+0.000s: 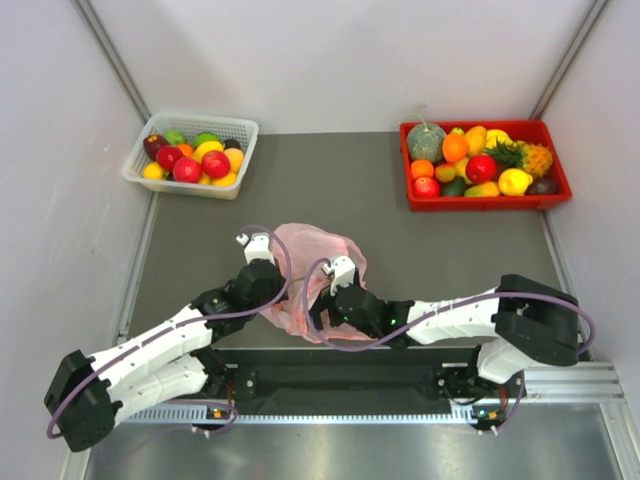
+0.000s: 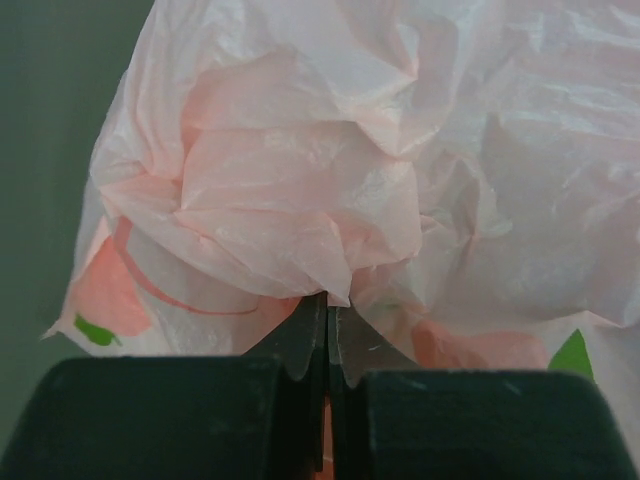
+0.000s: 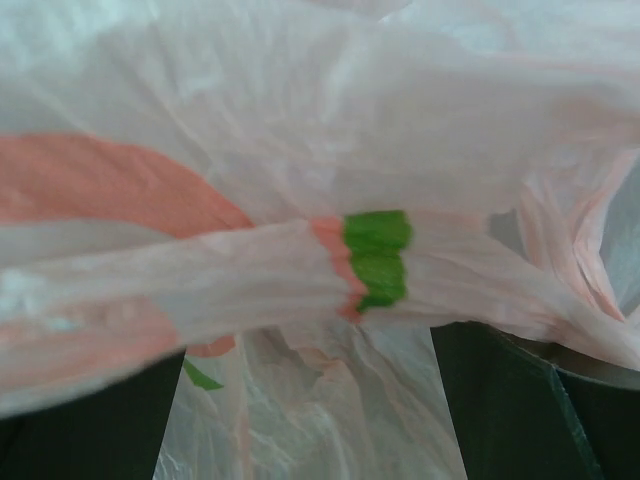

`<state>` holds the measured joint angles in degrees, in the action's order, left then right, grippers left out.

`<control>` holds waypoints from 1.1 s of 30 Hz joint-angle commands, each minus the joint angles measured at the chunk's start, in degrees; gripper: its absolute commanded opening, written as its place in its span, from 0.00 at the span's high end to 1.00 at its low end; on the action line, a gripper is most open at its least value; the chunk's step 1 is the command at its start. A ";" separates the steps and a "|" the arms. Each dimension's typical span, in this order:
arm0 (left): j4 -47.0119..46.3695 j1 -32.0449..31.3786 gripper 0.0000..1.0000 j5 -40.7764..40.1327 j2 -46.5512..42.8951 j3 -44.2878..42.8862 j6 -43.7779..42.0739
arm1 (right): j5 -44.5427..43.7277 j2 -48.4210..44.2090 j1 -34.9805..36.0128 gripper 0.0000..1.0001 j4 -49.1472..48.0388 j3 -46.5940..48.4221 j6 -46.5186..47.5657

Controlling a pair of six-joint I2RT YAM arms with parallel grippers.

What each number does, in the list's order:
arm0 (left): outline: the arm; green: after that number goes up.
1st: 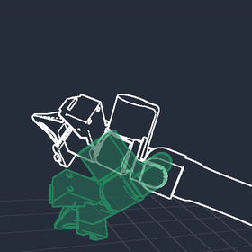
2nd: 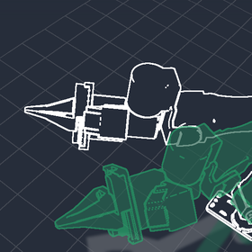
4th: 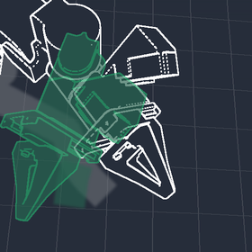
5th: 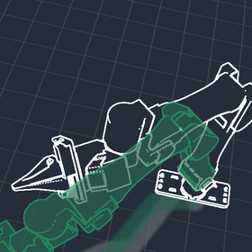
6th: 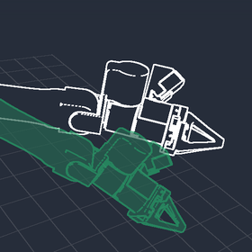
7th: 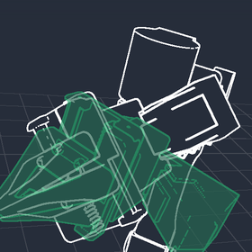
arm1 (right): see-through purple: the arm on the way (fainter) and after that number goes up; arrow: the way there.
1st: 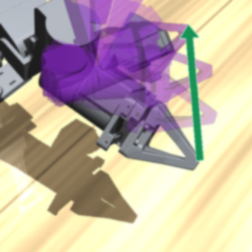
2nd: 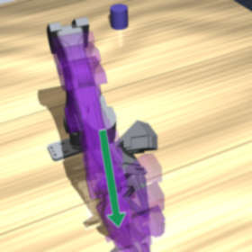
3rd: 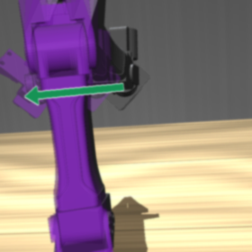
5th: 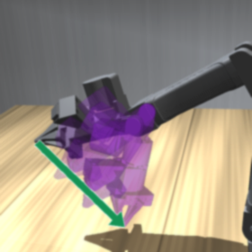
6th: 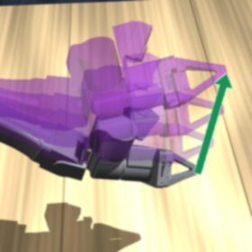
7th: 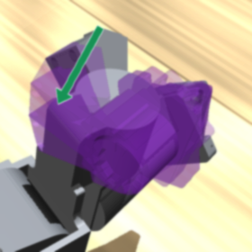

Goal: Untie the knot of the plastic bag and take out the fruit

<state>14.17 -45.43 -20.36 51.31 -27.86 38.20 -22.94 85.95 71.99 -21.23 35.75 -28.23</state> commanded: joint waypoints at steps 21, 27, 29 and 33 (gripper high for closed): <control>-16.52 3.86 1.00 5.93 12.82 5.53 -1.45 | -4.92 1.94 1.05 0.00 -2.93 4.33 1.33; -19.79 3.86 1.00 10.51 22.59 3.07 -2.51 | -5.97 4.31 0.70 0.00 -3.12 6.52 2.21; -20.24 3.77 1.00 10.69 23.40 2.46 -2.42 | -7.03 5.63 0.18 0.00 -1.54 7.66 2.30; -20.85 3.77 1.00 11.22 23.48 2.19 -2.60 | -9.14 7.03 -1.05 0.00 -0.30 8.20 2.74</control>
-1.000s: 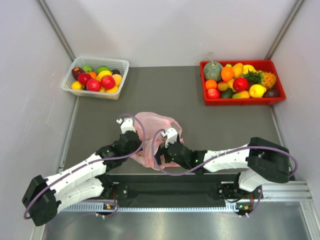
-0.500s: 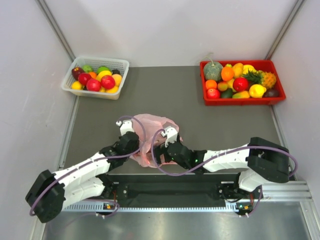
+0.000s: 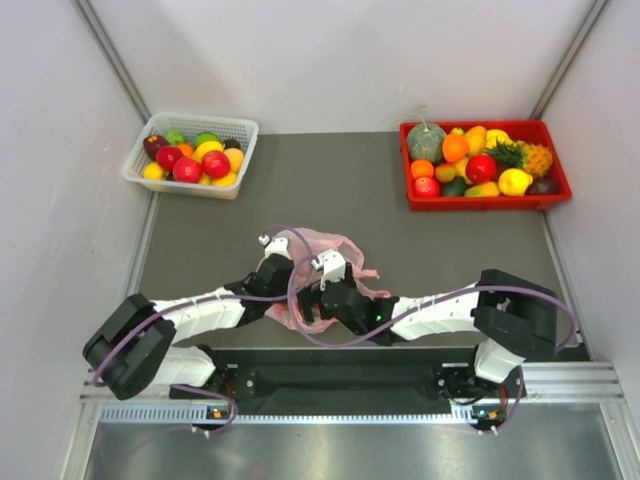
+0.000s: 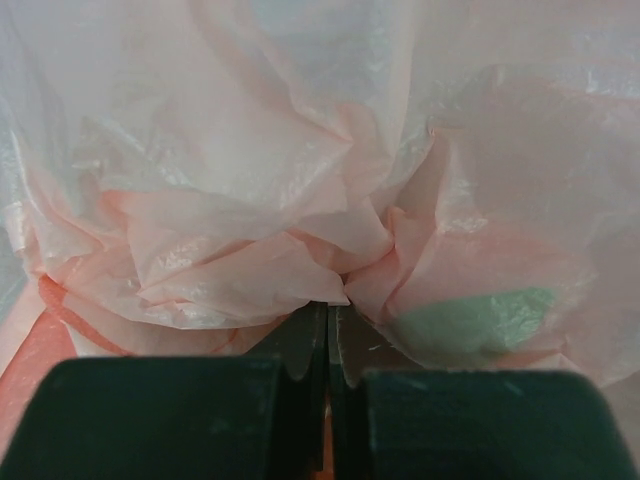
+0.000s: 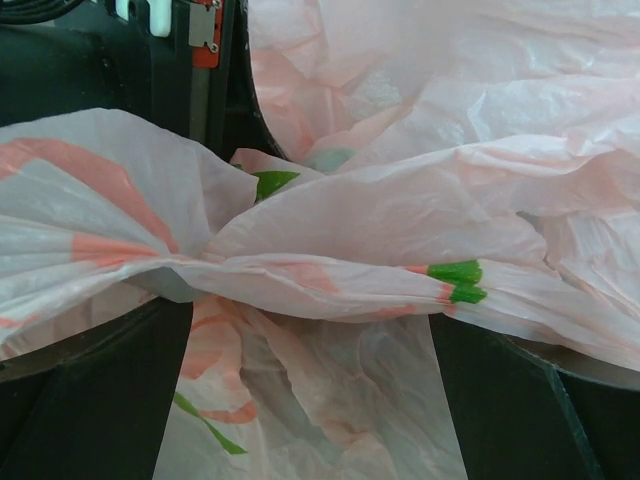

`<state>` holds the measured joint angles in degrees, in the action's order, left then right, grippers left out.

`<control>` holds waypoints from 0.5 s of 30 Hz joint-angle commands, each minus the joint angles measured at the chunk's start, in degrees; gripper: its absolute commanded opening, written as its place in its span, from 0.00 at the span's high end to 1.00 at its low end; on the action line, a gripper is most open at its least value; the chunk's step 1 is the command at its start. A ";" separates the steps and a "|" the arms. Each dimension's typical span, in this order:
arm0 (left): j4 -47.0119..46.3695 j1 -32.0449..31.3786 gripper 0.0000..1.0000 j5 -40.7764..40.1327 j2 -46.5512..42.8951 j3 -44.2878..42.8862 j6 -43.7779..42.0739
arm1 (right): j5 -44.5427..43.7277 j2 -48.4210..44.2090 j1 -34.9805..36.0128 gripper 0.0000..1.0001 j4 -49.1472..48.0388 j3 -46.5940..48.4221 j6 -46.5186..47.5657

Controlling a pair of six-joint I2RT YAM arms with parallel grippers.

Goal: Untie the knot of the plastic bag and take out the fruit

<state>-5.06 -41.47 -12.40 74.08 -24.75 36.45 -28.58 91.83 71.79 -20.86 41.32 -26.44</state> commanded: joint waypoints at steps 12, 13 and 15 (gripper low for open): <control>-3.29 -0.27 1.00 5.46 0.97 -0.12 -1.38 | 7.73 7.65 -10.35 0.05 -6.90 2.54 2.79; -3.38 -0.27 1.00 5.46 0.89 -0.21 -1.47 | 8.97 7.83 -11.05 0.08 -8.04 2.54 2.97; -3.38 -0.27 1.00 5.72 0.71 -0.21 -1.55 | 11.16 7.84 -11.58 0.18 -9.19 2.19 3.49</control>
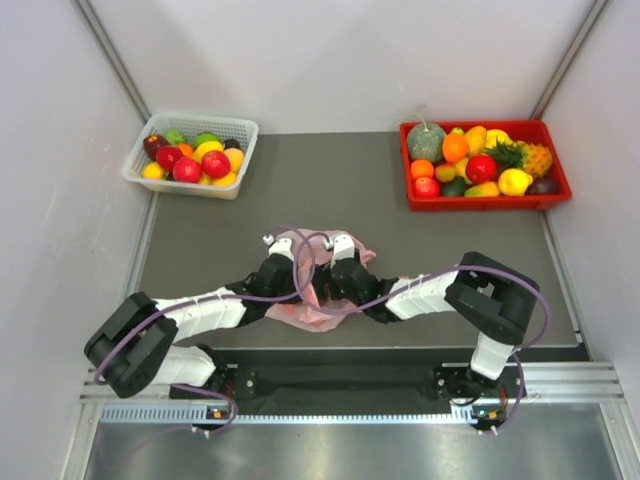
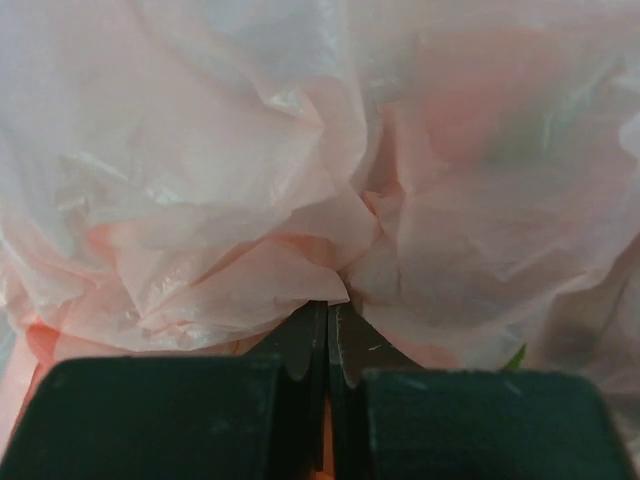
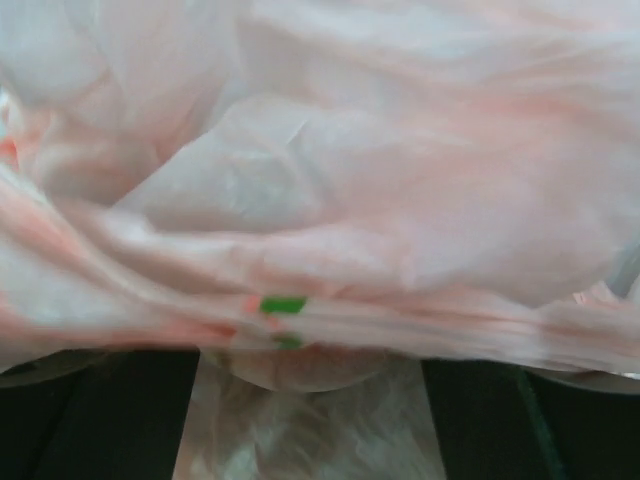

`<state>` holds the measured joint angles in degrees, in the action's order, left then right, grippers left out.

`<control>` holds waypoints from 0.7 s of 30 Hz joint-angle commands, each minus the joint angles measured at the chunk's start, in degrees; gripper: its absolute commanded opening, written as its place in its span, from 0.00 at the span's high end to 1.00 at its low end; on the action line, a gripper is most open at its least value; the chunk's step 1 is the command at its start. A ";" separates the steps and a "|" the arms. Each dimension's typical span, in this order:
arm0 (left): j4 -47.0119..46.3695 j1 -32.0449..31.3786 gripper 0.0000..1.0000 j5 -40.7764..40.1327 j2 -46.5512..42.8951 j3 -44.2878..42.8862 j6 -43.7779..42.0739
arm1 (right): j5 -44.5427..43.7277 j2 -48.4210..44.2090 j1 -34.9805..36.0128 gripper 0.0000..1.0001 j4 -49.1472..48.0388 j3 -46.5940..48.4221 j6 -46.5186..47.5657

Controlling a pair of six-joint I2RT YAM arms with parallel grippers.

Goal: Untie the knot of the plastic bag and take out the fruit

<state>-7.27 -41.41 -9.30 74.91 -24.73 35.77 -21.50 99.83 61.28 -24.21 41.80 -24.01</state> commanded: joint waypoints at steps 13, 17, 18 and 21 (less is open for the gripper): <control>2.07 -0.34 1.00 -1.58 -1.79 -0.76 0.18 | 13.05 -21.42 -1.07 1.00 0.19 -8.92 3.71; 4.80 -0.25 1.00 -5.28 -4.07 -1.28 1.67 | 21.29 -29.15 -2.03 1.00 14.60 -9.10 3.71; 5.59 -0.17 1.00 -5.90 -4.42 -1.63 2.28 | 24.19 -32.91 -2.73 1.00 17.24 -9.72 3.53; 6.99 -0.17 1.00 -8.27 -6.00 -1.90 3.34 | 25.80 -41.54 -4.40 1.00 21.91 -11.12 1.87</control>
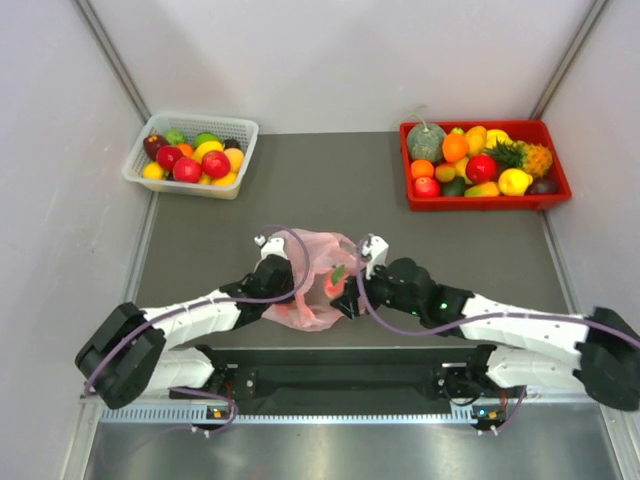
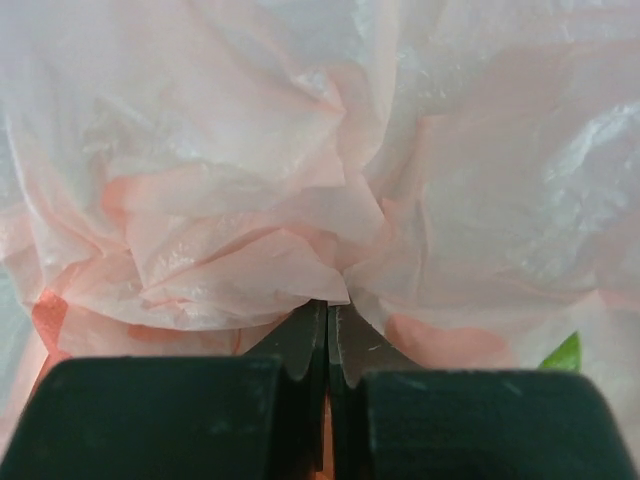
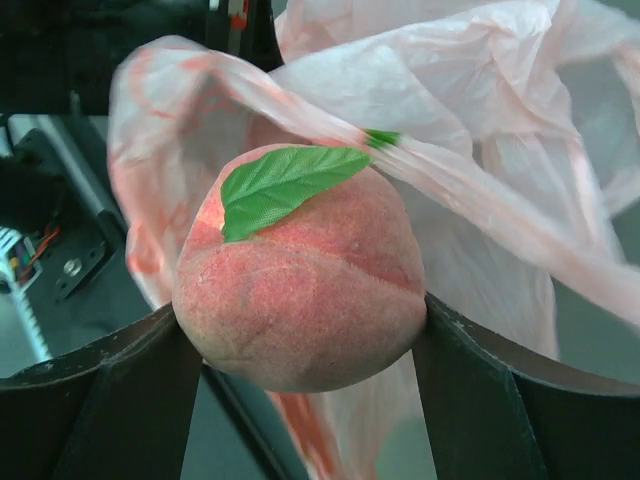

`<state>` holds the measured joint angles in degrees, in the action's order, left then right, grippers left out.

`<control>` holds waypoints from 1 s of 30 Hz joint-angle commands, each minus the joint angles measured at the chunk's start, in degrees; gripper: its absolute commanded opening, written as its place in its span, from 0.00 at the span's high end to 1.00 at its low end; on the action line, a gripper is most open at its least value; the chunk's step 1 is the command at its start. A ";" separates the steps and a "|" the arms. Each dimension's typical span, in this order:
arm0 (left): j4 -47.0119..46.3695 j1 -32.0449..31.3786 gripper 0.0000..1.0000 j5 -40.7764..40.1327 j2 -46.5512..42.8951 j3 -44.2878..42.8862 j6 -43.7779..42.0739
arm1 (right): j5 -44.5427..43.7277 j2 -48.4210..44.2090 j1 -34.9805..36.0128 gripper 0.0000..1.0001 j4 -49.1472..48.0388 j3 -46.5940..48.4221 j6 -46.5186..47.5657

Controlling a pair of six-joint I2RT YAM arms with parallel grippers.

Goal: Untie the knot of the plastic bag and take out the fruit

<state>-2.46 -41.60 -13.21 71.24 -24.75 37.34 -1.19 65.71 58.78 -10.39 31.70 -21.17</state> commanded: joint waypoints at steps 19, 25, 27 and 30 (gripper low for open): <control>9.05 0.56 1.00 -6.47 -11.73 -5.92 2.21 | -22.44 -1.49 -40.22 1.00 26.30 25.85 0.95; 10.64 0.56 1.00 -4.99 -16.91 -5.92 2.21 | -24.74 16.01 -53.76 1.00 25.43 39.56 -2.99; 10.28 0.56 1.00 -3.93 -17.98 -5.22 2.56 | -25.35 21.19 -56.40 1.00 24.37 44.64 -3.00; 9.84 0.56 1.00 -2.79 -19.38 -4.52 2.74 | -27.28 29.71 -58.34 1.00 25.07 54.20 -0.81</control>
<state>8.21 -41.21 -17.61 53.34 -28.91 40.16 -24.91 90.98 2.09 16.43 75.53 -22.61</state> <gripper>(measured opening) 0.011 0.746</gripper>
